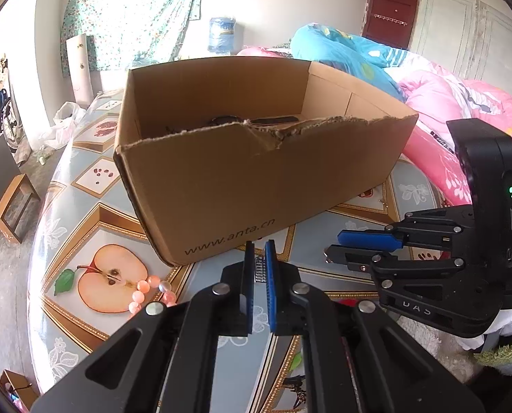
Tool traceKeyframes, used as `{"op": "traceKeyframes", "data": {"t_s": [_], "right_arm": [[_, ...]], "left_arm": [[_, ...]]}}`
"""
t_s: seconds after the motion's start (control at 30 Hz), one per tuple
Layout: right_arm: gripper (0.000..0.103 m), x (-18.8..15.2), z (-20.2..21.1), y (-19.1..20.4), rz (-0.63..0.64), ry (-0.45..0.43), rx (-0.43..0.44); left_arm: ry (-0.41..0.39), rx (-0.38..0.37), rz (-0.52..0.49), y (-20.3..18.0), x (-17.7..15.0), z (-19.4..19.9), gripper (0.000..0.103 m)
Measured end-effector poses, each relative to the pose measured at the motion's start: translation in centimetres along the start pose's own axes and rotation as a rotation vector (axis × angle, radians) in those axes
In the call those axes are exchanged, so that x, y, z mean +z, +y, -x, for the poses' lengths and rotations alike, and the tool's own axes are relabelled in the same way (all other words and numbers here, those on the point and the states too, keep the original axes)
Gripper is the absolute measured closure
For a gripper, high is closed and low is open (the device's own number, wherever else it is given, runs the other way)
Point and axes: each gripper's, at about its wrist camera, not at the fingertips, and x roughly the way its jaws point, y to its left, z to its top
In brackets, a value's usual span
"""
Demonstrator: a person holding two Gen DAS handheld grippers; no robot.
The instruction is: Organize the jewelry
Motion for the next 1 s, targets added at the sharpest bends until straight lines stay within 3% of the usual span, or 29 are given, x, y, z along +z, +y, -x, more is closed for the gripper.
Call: {"op": "traceKeyframes", "data": {"t_s": [0.17,0.3,0.37,0.47,0.63,0.87,1.0], "right_arm": [[0.087,0.4,0.7,0.4,0.015,0.002,-0.019],[0.064,0.8,0.3,0.8,0.013,0.029,-0.034],[0.063,0.8,-0.1,1.1,0.018,0.044,-0.044],[0.064,0.8,0.1,1.6,0.026,0.041,-0.066],[0.085,1.0,0.4,2.0,0.016,0.058,-0.072],[0.085,2.1,0.5,1.4,-0.009,0.092,-0.05],[0.085,2.8,0.4,0.0,-0.072,0.11,0.016]], "left_arm": [[-0.004,-0.007,-0.001,-0.1,-0.1,0.0,0.097],[-0.006,-0.01,-0.004,0.0,-0.1,0.1,0.097],[-0.007,-0.012,0.0,0.1,-0.1,0.0,0.097],[-0.005,-0.021,0.012,0.4,-0.1,-0.1,0.097],[-0.006,-0.03,0.017,0.6,0.0,-0.3,0.097],[0.003,-0.049,0.023,1.0,0.0,-0.2,0.097],[0.008,-0.057,0.019,1.3,0.2,0.0,0.097]]}}
